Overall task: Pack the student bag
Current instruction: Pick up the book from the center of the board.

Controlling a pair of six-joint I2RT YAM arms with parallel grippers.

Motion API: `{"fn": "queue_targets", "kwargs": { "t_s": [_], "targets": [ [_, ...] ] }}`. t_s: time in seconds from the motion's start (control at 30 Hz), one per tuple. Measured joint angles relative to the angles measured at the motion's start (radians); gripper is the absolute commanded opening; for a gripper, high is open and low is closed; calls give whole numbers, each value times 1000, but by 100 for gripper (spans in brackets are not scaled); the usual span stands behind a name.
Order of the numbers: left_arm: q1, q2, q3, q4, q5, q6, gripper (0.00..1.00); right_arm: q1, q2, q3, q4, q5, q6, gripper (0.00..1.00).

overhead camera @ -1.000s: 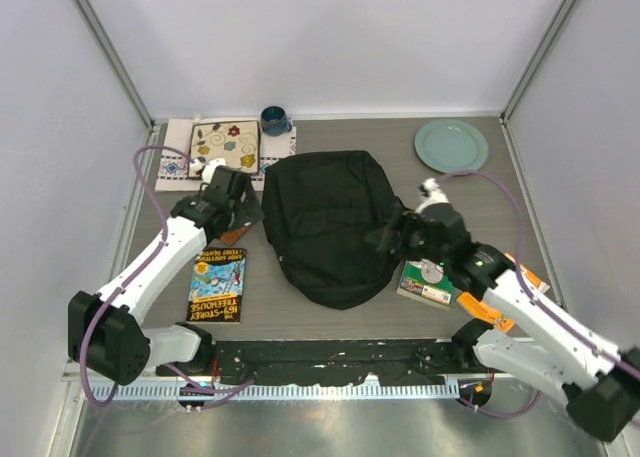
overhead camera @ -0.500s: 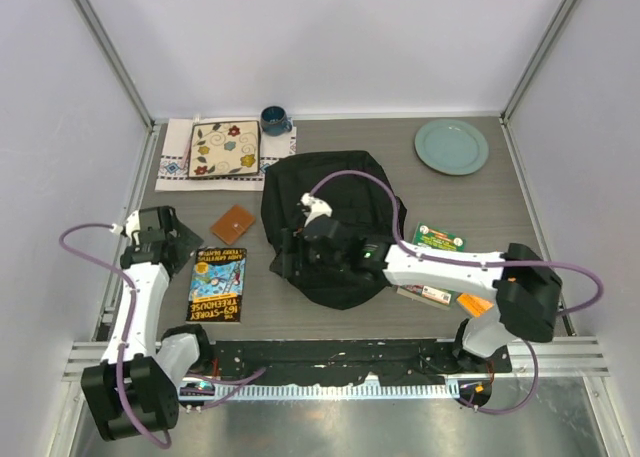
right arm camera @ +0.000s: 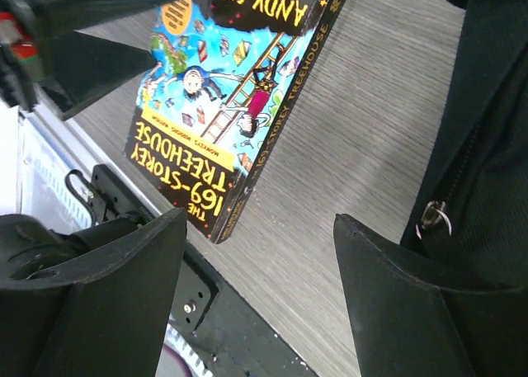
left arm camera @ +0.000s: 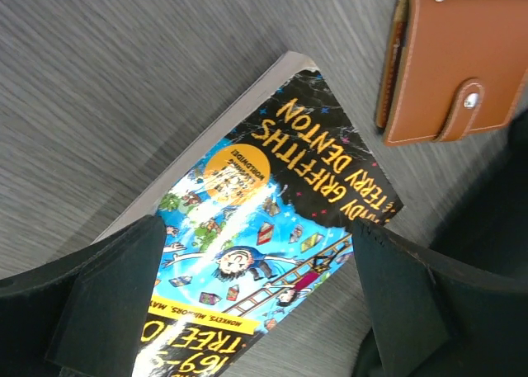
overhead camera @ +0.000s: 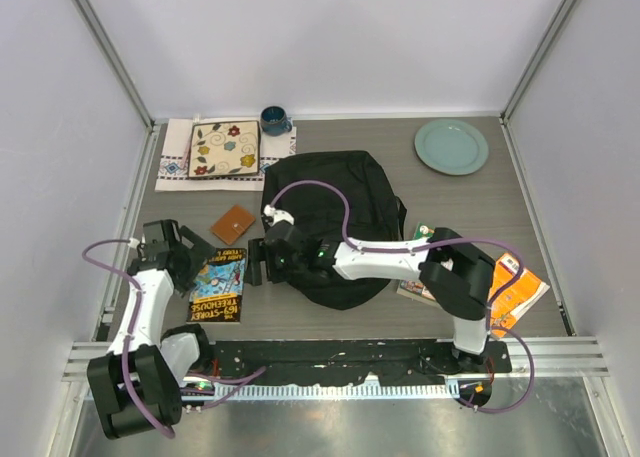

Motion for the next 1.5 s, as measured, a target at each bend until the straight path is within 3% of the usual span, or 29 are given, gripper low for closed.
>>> {"fn": "queue_targets", "kwargs": {
  "t_s": [0.57, 0.93, 1.03, 1.23, 1.5],
  "targets": [
    [2, -117, -59, 25, 125, -48, 100, 2, 232, 134, 43, -43, 104, 80],
    [2, -151, -7, -3, -163, -18, 100, 2, 232, 127, 63, -41, 119, 81],
    [2, -122, -7, 10, -187, -9, 100, 2, 232, 126, 65, -42, 120, 81],
    [2, -32, -14, 27, -123, -4, 100, 2, 232, 126, 66, -42, 124, 82],
    [2, -70, -108, 94, -24, -27, 95, -7, 261, 166, 63, -50, 132, 82]
  ]
}}
